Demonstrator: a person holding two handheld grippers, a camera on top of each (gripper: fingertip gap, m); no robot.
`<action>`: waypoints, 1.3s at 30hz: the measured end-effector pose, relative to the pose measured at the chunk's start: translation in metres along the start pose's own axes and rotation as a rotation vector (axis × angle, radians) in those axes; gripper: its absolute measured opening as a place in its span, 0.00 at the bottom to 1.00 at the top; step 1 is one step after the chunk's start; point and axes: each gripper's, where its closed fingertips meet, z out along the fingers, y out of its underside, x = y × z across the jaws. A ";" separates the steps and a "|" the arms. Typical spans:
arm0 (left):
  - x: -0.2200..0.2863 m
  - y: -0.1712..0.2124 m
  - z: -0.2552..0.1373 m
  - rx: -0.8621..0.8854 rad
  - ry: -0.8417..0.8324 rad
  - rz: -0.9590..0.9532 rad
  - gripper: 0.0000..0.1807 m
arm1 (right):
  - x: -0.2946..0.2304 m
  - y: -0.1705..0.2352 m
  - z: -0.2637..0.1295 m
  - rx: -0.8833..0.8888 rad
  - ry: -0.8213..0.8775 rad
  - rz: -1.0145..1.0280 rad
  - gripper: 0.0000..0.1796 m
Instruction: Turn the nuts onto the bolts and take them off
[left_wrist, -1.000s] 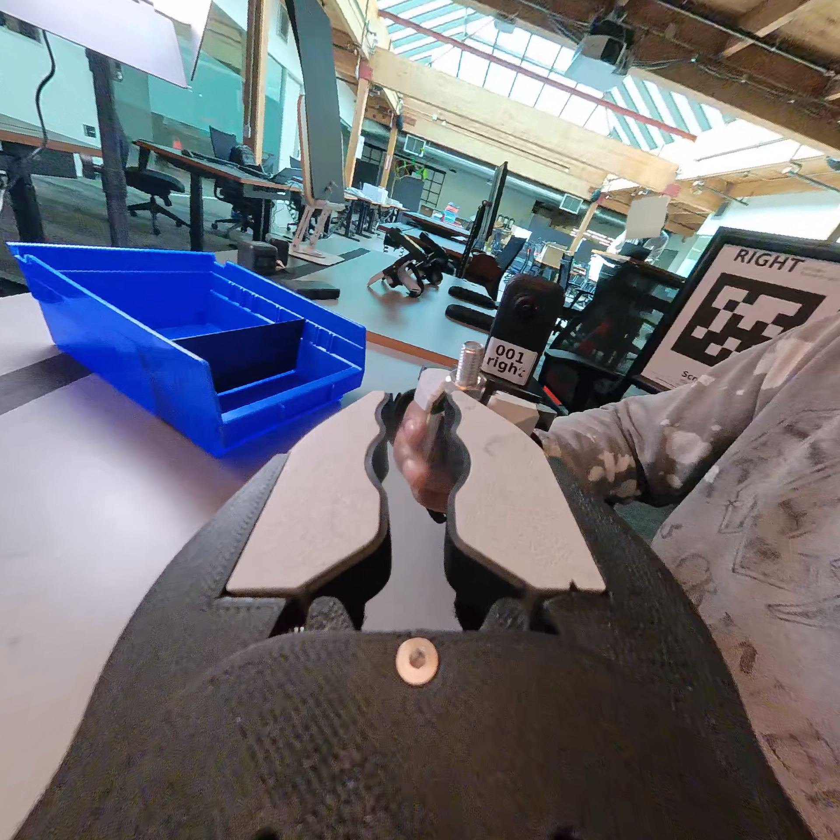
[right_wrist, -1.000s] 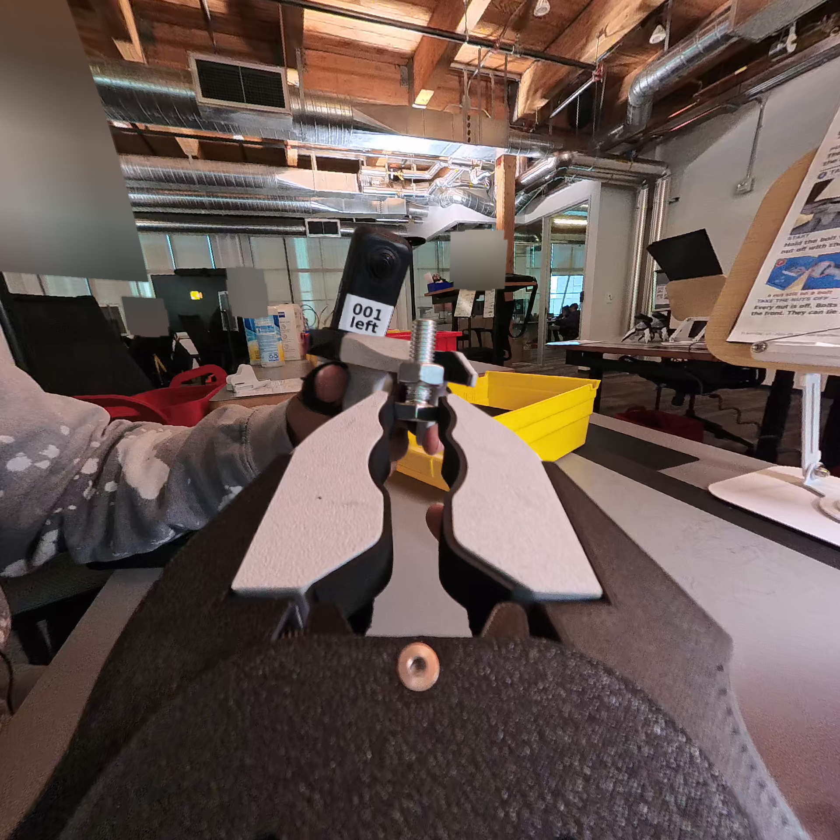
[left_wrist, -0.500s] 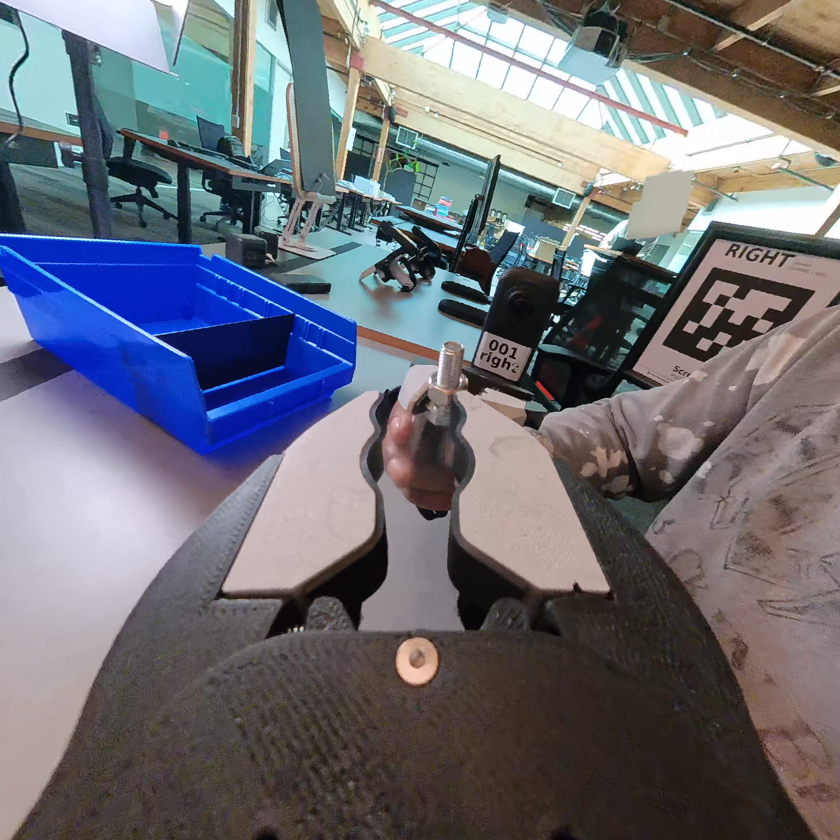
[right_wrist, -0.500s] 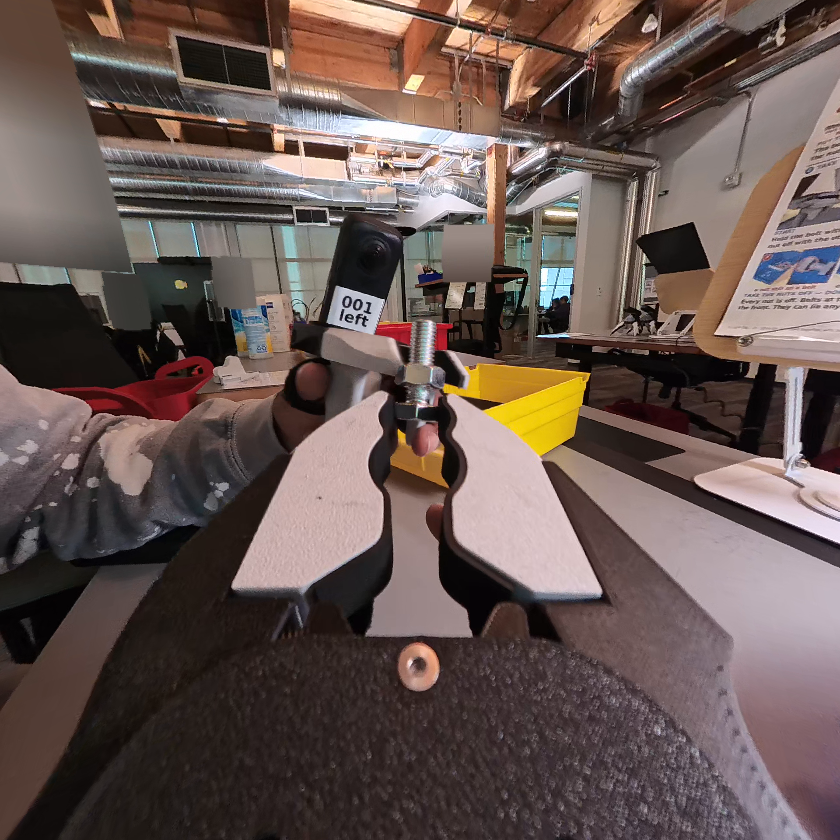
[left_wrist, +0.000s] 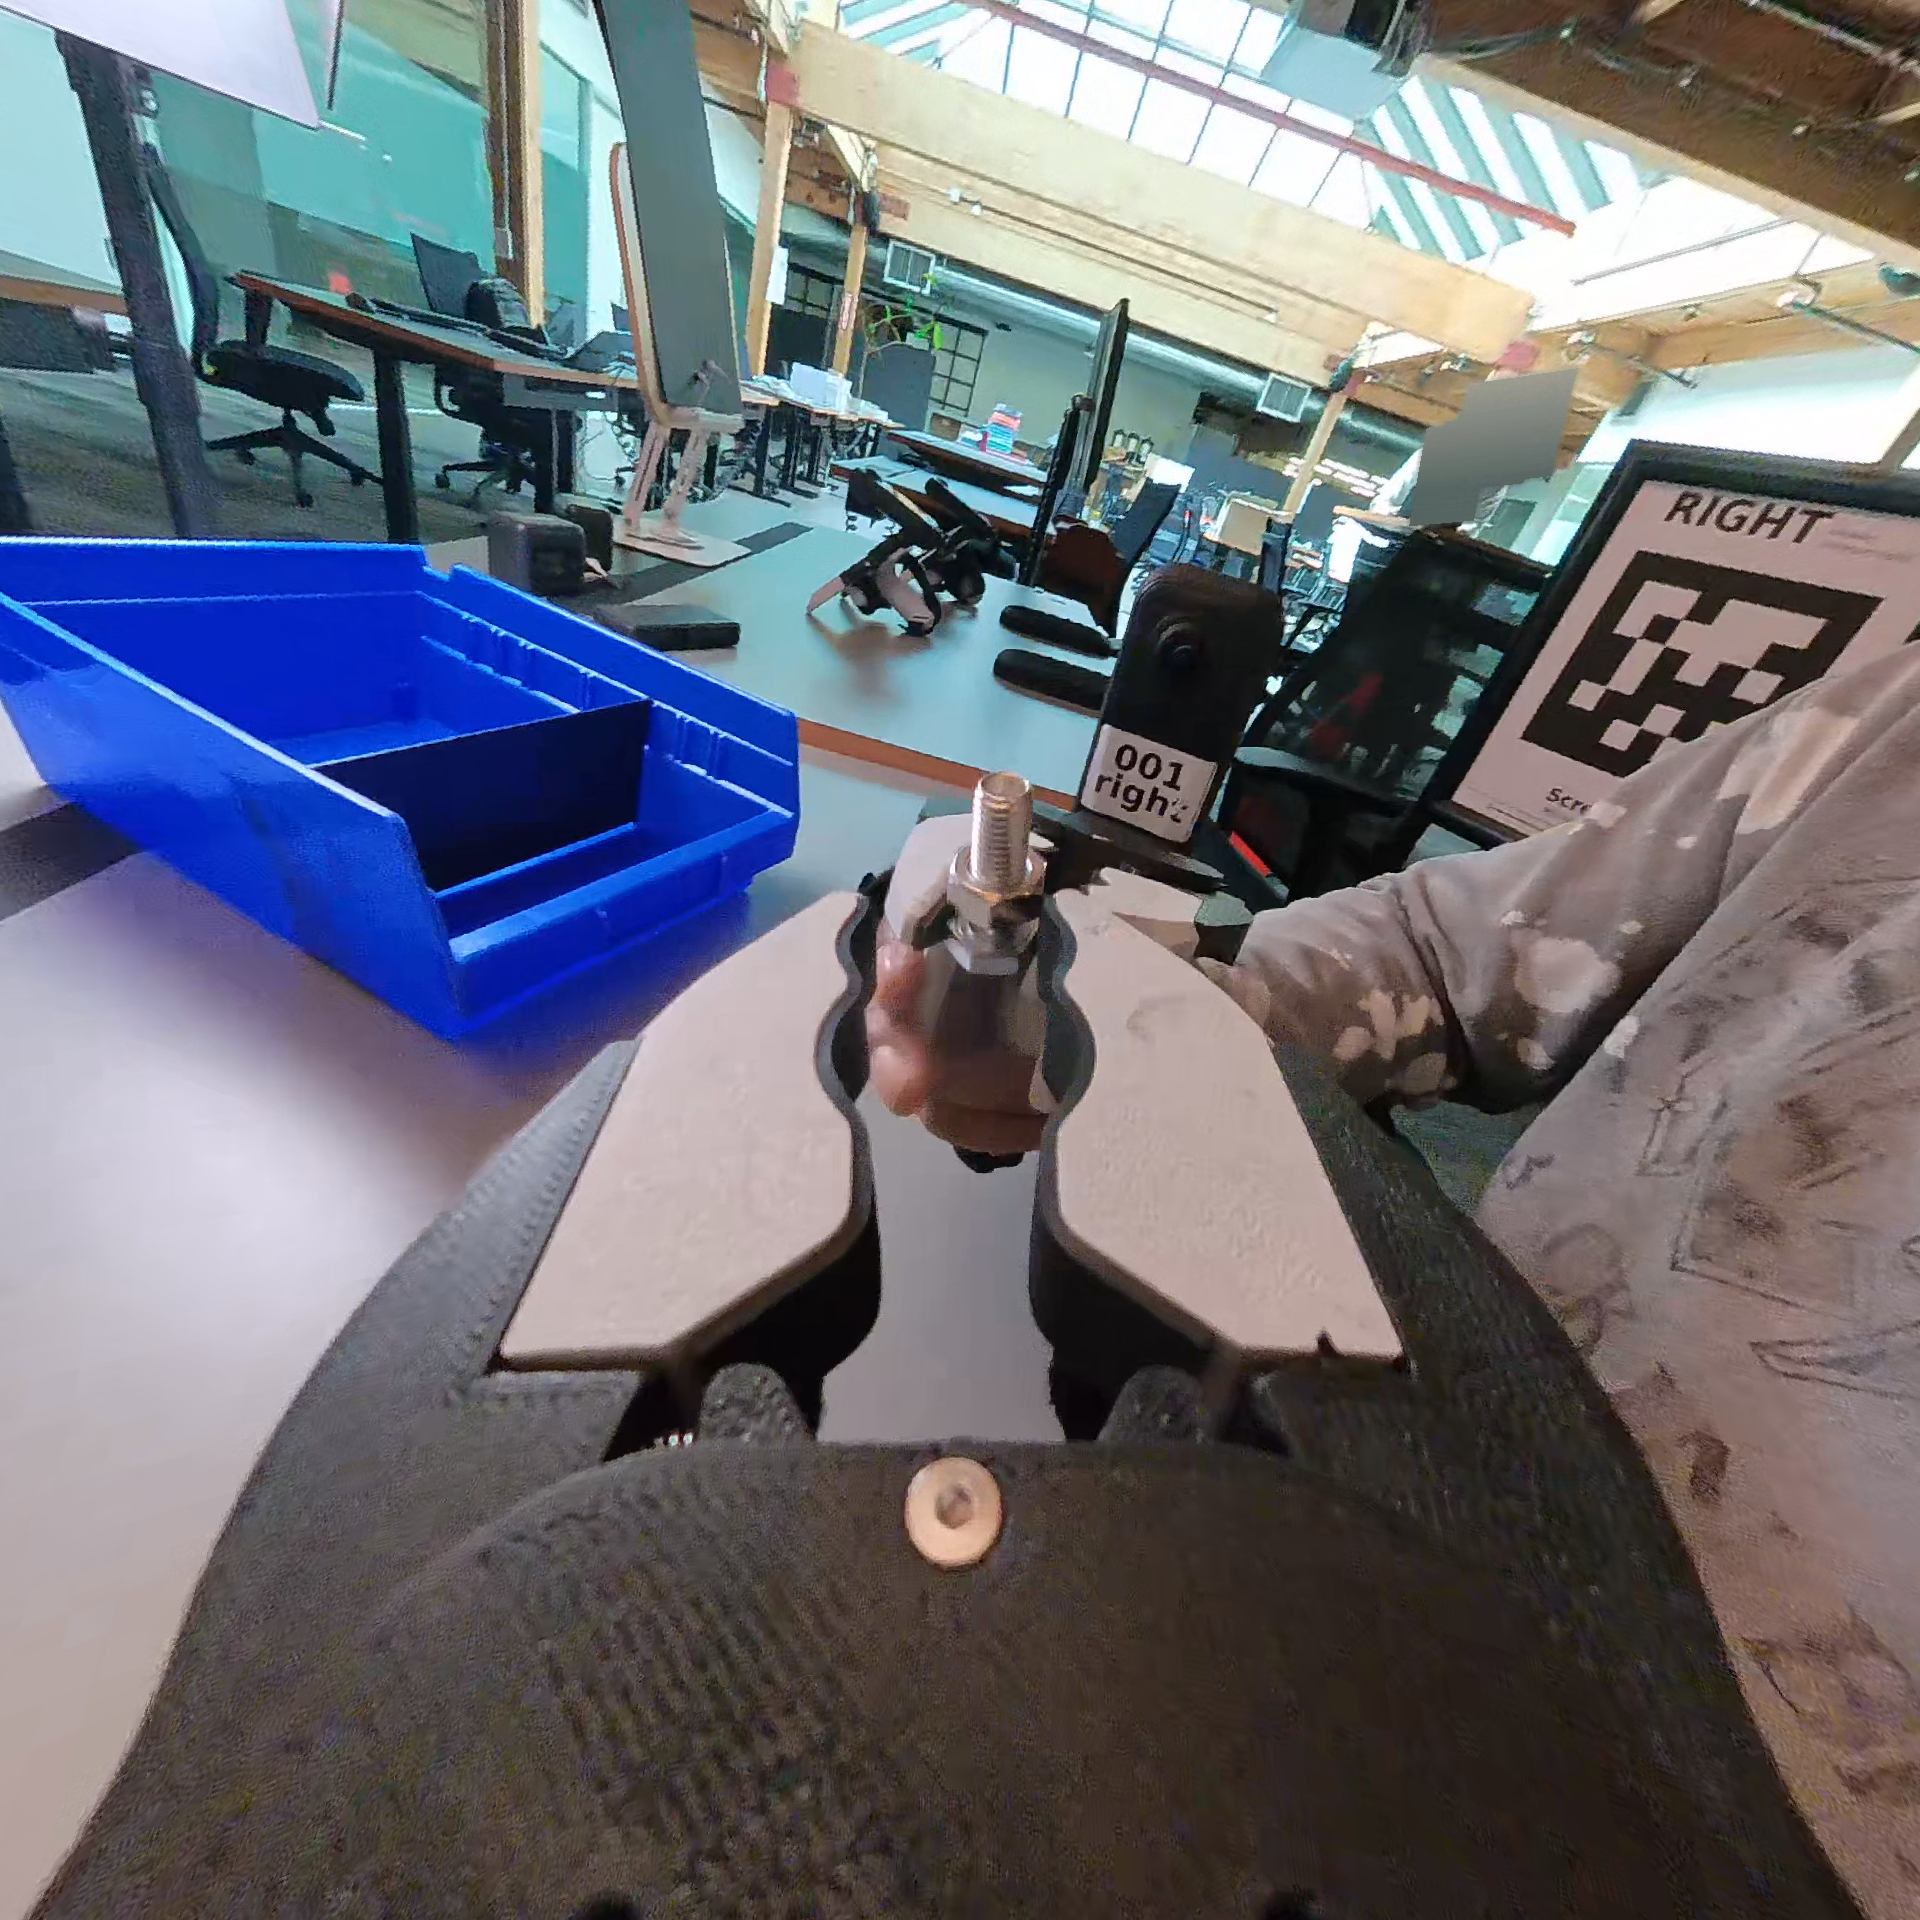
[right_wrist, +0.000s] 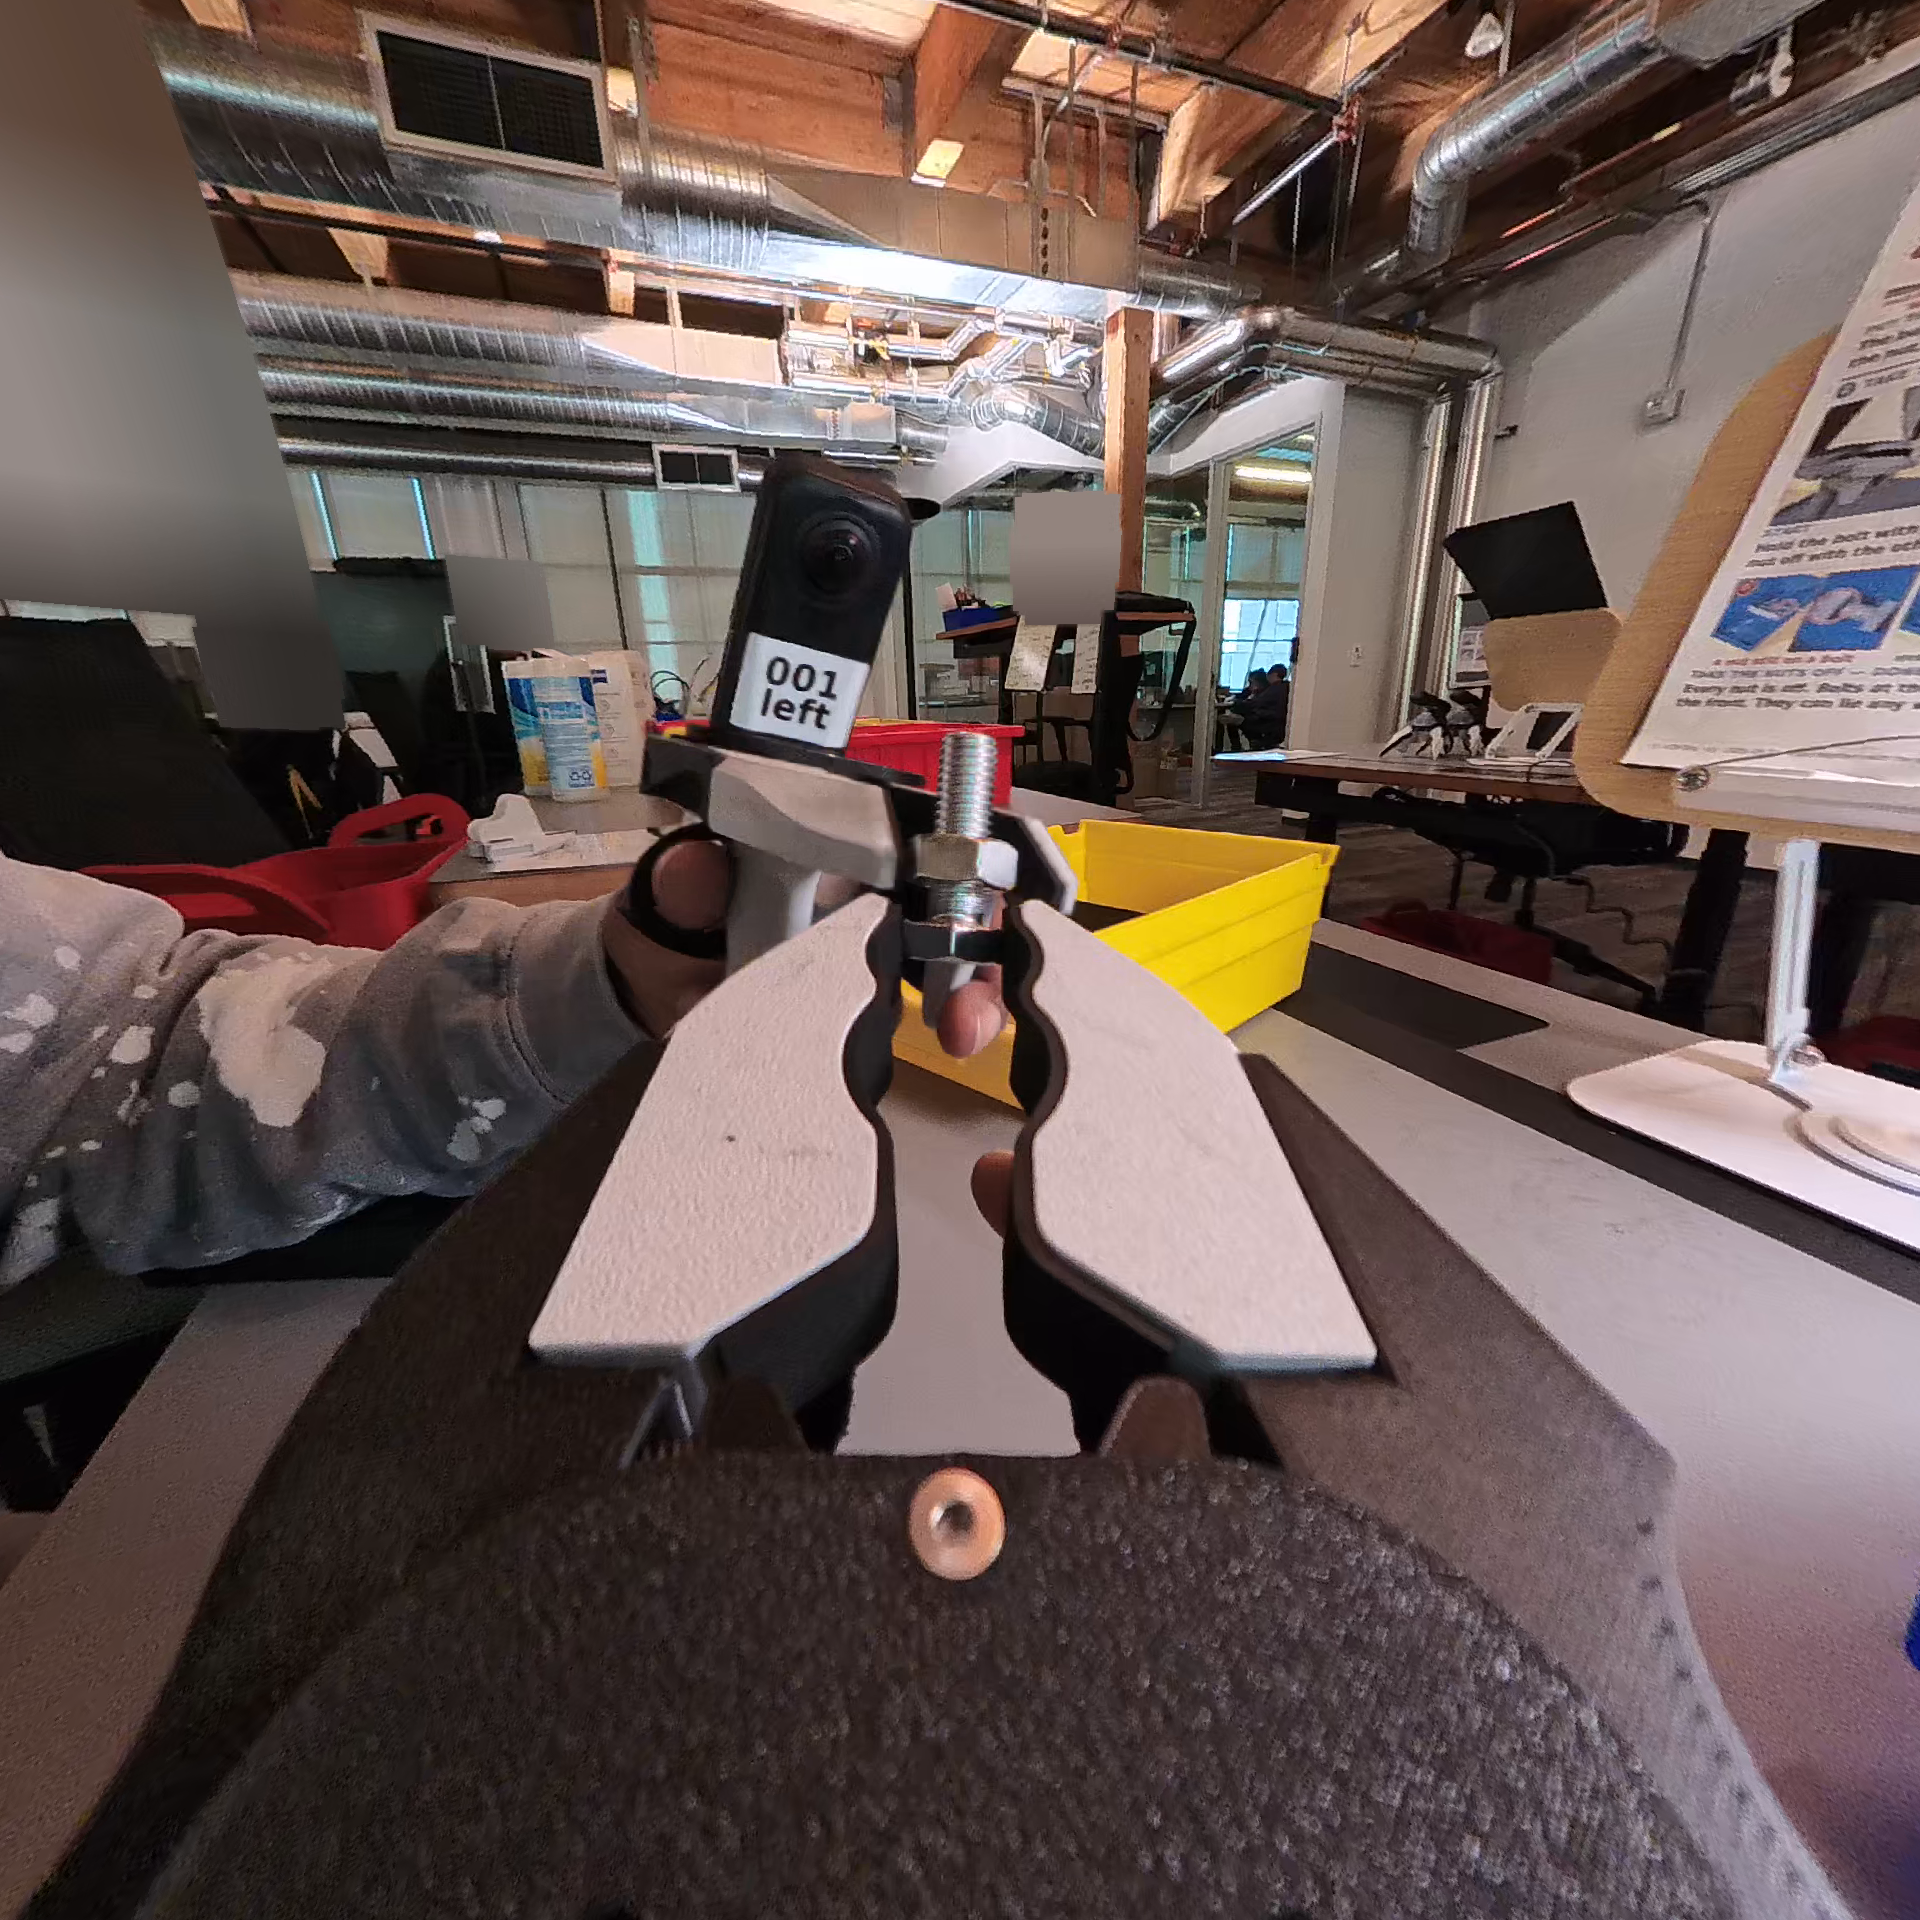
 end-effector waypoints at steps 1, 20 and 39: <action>-0.004 0.000 -0.001 -0.004 -0.016 0.007 0.15 | 0.002 0.000 -0.001 0.001 0.011 -0.003 0.10; -0.024 0.004 -0.012 -0.034 -0.124 0.072 0.09 | 0.001 -0.003 -0.002 -0.004 0.011 -0.051 0.10; -0.093 -0.016 -0.062 0.156 -0.528 0.061 0.00 | 0.263 -0.030 -0.062 -0.650 0.724 -0.207 0.10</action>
